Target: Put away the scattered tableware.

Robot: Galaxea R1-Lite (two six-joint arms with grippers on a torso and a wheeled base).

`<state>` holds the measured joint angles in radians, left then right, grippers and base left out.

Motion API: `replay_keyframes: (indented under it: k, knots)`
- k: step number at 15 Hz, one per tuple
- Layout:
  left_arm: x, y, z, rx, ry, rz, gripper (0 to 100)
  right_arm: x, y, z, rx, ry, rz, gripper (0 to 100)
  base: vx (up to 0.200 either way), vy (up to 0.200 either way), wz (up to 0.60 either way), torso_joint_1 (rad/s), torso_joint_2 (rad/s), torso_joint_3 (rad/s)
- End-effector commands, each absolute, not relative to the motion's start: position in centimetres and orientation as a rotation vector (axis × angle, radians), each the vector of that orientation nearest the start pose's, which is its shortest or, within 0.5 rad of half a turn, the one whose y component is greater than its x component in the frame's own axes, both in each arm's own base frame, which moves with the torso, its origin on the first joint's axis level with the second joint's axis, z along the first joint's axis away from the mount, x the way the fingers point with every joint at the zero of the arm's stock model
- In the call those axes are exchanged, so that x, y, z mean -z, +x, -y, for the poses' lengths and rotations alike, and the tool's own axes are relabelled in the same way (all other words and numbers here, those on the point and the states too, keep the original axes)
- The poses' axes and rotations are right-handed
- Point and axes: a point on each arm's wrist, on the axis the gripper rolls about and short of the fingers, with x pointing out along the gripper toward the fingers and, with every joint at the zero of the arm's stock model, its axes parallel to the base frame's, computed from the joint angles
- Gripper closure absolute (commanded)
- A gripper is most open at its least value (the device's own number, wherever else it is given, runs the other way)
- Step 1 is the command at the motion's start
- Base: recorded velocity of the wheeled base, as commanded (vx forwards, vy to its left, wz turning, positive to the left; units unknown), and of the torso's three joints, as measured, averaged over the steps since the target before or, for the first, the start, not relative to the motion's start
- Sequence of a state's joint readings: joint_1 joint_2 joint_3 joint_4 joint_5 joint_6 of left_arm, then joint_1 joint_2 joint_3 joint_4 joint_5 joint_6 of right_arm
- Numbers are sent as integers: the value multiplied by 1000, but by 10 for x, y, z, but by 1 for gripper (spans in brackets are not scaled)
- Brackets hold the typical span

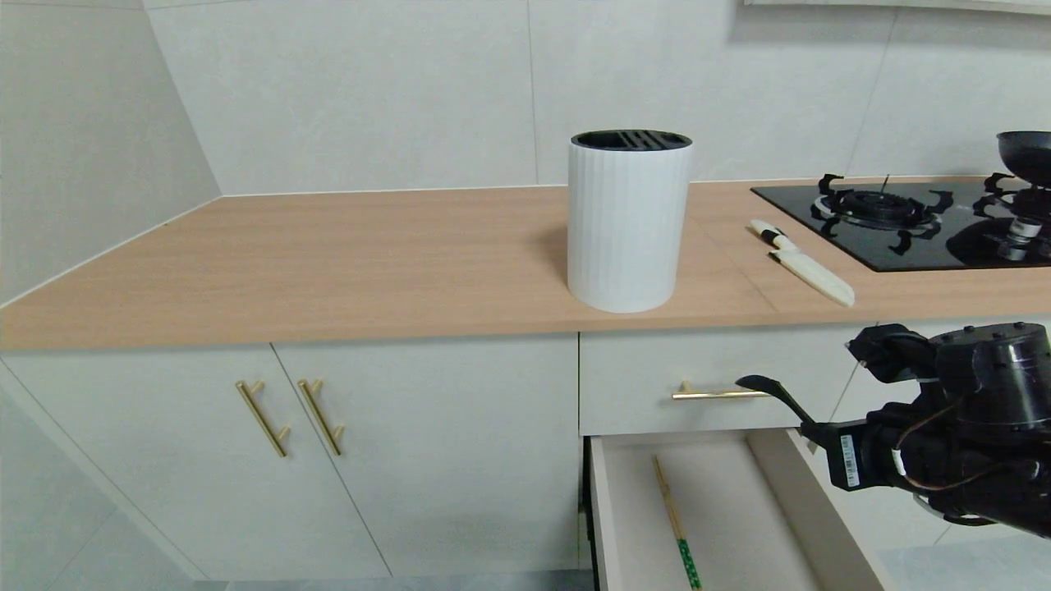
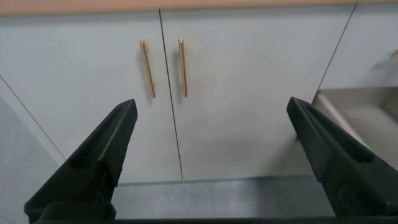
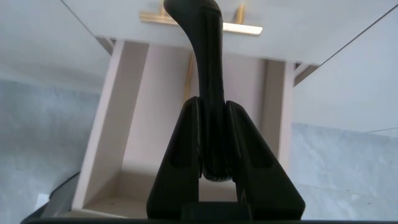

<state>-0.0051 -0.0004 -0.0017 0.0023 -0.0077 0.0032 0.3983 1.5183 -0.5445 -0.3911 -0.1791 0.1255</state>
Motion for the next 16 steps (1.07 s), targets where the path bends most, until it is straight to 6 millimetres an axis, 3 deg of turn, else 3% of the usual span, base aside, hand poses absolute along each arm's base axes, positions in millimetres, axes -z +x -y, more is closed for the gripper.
replay_keyframes:
  k: [1,11,16]
  knots:
    - [-76,-23,0,12,3,0,0,-140,215,-86,-177,-47,-579,100,0,0,0,-183,476,295]
    - [-76,-23,0,12,3,0,0,-136,216,-87,-176,-51,-592,100,0,0,0,-134,449,305]
    - [-76,-23,0,12,3,0,0,-134,217,-87,-175,-54,-601,100,0,0,0,-20,76,49]
